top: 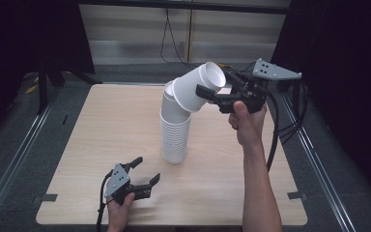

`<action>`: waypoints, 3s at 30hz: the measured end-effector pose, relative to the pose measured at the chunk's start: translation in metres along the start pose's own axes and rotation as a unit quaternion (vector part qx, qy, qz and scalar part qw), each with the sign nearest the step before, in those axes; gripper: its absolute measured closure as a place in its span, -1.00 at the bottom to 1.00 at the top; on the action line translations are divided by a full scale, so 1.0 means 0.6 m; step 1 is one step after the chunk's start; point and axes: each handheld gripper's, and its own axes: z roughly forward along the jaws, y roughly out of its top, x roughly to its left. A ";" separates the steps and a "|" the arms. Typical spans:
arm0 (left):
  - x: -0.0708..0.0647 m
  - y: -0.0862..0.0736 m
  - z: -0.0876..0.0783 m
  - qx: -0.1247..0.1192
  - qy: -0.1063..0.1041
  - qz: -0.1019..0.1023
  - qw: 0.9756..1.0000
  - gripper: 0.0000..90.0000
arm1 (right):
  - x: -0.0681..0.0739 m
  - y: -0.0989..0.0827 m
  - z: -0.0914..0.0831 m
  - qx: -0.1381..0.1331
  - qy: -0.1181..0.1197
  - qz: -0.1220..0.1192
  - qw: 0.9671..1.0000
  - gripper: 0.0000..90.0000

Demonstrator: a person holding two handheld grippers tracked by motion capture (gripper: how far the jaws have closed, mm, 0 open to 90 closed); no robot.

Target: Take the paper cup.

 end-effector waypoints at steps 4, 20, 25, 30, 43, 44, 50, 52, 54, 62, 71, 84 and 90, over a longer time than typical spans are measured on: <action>0.000 0.000 0.000 0.002 0.002 0.000 1.000 -0.65 | 0.001 -0.008 -0.013 -0.005 -0.003 0.003 1.000 -0.48; 0.002 0.001 0.000 0.007 0.003 0.009 1.000 -0.66 | 0.017 -0.041 -0.060 -0.016 -0.015 0.008 1.000 -0.48; 0.001 0.001 0.001 0.007 0.002 0.008 1.000 -0.66 | 0.027 -0.061 -0.068 -0.010 -0.015 0.012 1.000 -0.48; 0.002 0.001 0.001 0.006 0.001 0.005 1.000 -0.66 | 0.031 -0.089 -0.073 -0.010 -0.012 0.023 1.000 -0.48; -0.001 0.002 0.007 0.016 -0.025 0.000 1.000 -0.66 | 0.047 -0.145 -0.078 0.004 -0.004 0.036 0.999 -0.48; -0.001 0.002 0.007 0.016 -0.025 0.000 1.000 -0.66 | 0.047 -0.145 -0.078 0.004 -0.004 0.036 0.999 -0.48; 0.001 0.007 0.014 0.028 -0.046 -0.002 0.999 -0.66 | 0.049 -0.165 -0.076 0.010 -0.003 0.043 0.999 -0.48; 0.000 0.010 0.013 0.023 -0.047 -0.004 0.999 -0.66 | 0.049 -0.174 -0.073 0.015 0.000 0.045 0.999 -0.48; -0.001 0.021 0.014 0.021 -0.060 0.002 0.998 -0.66 | 0.051 -0.187 -0.068 0.019 0.006 0.045 0.999 -0.48; -0.014 0.033 0.020 0.028 -0.097 0.004 0.995 -0.65 | 0.051 -0.227 -0.058 0.036 0.015 0.062 0.997 -0.48; -0.026 0.048 0.027 0.024 -0.128 0.025 0.991 -0.65 | 0.048 -0.274 -0.057 0.037 0.037 0.086 0.995 -0.48; -0.031 0.064 0.026 0.002 -0.165 0.050 0.985 -0.66 | 0.048 -0.316 -0.046 0.055 0.066 0.093 0.992 -0.48; -0.034 0.066 0.031 0.005 -0.175 0.044 0.984 -0.66 | 0.055 -0.333 -0.036 0.070 0.079 0.092 0.990 -0.48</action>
